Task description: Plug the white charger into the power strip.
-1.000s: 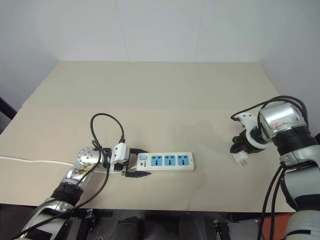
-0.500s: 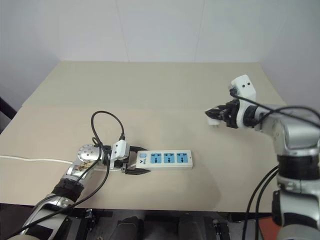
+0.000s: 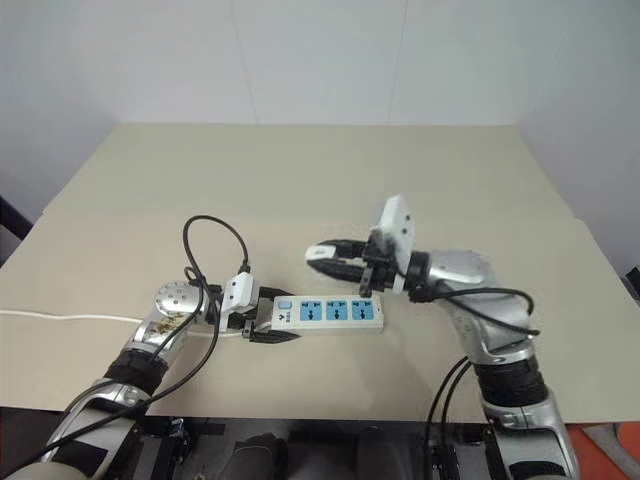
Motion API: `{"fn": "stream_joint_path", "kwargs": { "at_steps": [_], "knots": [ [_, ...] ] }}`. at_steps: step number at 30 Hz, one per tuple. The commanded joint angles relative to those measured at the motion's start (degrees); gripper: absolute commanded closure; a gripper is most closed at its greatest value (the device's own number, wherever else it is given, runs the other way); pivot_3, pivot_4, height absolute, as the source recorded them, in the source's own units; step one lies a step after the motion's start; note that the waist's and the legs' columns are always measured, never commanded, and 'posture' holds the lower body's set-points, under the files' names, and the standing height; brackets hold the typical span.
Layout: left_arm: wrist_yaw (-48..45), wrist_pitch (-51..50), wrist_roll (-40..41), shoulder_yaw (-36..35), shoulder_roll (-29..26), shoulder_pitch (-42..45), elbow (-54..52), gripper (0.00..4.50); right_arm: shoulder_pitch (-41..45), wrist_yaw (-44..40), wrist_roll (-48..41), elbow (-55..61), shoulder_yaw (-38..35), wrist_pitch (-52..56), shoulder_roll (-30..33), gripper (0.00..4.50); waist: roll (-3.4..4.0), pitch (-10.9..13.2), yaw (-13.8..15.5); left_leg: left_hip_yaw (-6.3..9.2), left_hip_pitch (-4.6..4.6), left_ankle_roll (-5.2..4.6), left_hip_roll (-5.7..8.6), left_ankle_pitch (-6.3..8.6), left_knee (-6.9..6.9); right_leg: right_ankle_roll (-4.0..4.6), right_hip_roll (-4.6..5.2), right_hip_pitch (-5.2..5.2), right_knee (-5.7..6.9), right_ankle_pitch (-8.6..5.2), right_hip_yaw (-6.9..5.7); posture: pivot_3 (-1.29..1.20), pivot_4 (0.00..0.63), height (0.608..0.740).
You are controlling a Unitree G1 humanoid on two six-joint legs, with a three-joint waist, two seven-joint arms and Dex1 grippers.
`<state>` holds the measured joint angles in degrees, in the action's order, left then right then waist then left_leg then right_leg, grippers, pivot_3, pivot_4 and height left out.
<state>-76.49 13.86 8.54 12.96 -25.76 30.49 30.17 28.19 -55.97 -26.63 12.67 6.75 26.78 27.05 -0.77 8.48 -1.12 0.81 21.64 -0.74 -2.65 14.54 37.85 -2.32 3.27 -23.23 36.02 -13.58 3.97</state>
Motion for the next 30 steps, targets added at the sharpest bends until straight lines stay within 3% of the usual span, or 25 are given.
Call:
{"fn": "stream_joint_path", "kwargs": {
  "at_steps": [1,14,30],
  "knots": [
    [0.21,0.05,-1.22,0.45,-0.19,0.97,0.35,1.17,0.59,-1.14,1.86,-2.21,1.30,-4.93,-1.25,3.39,0.00,0.00,0.07,0.00,0.00,0.00,0.00,0.00,0.00,0.00,0.00,0.00,0.00,0.00,0.00,0.00,0.150,0.740],
    [-0.98,0.56,-1.01,0.64,0.32,0.89,0.93,1.17,0.96,-2.78,8.51,-13.43,6.37,-14.29,-6.20,3.39,0.00,0.00,0.17,0.00,-0.01,0.00,0.00,0.00,0.00,0.01,-0.01,0.01,0.00,0.00,0.00,0.00,0.150,0.740],
    [-1.46,0.48,-0.83,0.75,0.41,0.86,0.99,1.17,2.88,-1.79,8.11,-16.19,4.15,-14.18,-7.90,3.39,0.00,0.00,0.19,0.00,-0.05,0.00,0.00,0.00,0.00,0.01,-0.01,0.02,0.02,0.00,0.00,0.00,0.150,0.740]
  ]
}}
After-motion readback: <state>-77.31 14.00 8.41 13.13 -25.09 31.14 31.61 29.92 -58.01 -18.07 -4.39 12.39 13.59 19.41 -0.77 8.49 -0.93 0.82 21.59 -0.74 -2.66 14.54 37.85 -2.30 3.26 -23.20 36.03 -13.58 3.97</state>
